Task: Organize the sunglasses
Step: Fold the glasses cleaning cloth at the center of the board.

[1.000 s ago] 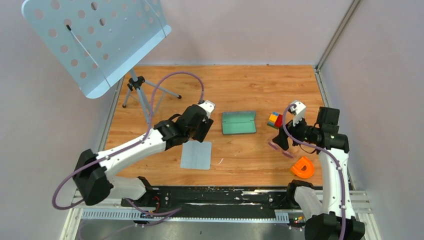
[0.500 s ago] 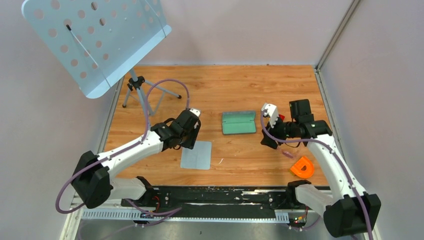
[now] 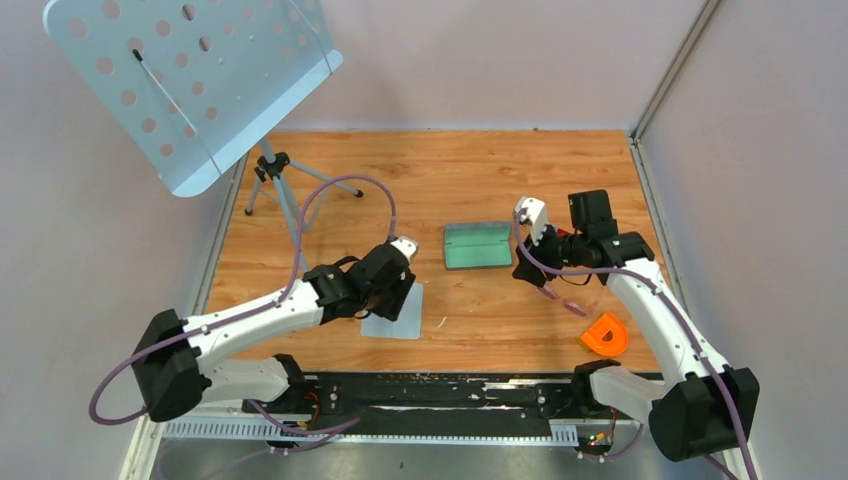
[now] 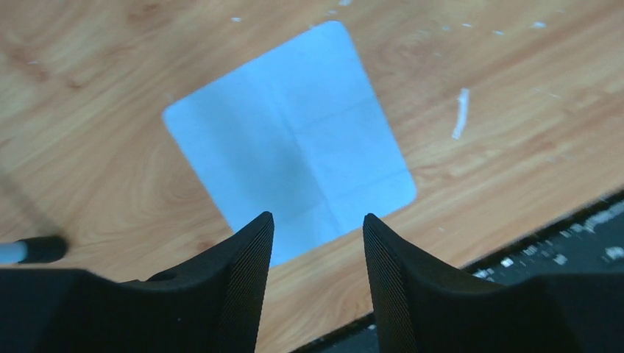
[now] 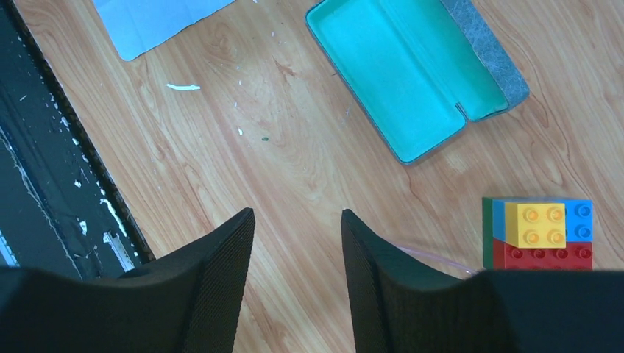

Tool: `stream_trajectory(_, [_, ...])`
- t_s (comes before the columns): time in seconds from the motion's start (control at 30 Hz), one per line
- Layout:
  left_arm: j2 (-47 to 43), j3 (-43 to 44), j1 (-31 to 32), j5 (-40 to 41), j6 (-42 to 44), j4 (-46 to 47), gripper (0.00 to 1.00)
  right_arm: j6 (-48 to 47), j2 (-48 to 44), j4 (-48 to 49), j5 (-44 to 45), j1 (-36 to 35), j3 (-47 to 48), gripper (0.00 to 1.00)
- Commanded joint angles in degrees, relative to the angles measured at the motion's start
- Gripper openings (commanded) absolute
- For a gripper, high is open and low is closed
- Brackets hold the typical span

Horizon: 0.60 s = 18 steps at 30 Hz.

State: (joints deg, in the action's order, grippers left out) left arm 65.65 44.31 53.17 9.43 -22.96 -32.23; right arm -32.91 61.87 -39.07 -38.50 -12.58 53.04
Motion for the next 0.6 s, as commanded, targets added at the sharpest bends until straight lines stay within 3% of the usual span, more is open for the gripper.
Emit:
stream_trajectory(0.0, [4.88, 3.88, -1.43, 16.86, 1.88, -4.66, 0.52, 1.27, 1.17, 1.02, 0.3, -2.88, -0.01, 0.48])
stream_trajectory(0.2, [4.87, 1.75, -9.15, 13.34, 1.32, 0.47, 0.51, 3.13, 6.92, 3.75, 5.73, -11.76, 3.32, 0.42])
stream_trajectory(0.37, [7.26, 0.53, -16.46, 5.61, 0.88, 5.41, 0.46, 7.07, 16.63, 9.35, 10.27, -19.86, 8.02, 0.39])
stream_trajectory(0.57, [11.77, -0.06, -21.76, -1.07, -0.02, 8.82, 0.38, 7.12, 28.68, 12.19, 10.91, -24.8, 14.72, 0.3])
